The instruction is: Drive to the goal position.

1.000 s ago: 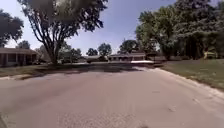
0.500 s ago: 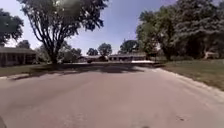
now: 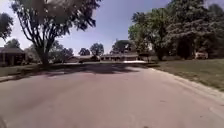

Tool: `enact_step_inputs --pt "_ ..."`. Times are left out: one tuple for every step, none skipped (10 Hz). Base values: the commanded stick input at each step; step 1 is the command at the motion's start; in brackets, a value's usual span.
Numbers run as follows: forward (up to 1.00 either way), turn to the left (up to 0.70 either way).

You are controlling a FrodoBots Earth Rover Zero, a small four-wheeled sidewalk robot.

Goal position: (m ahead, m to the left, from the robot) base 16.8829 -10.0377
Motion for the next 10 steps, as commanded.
enact_step_inputs --pt "0.50 0.00" --pt "0.50 0.00" --pt "0.50 0.00" --pt "0.50 0.00" --pt "0.50 0.00" --pt "0.50 0.00" --pt "0.50 0.00" --pt "0.50 0.00" --pt "0.50 0.00" --pt "0.50 0.00"
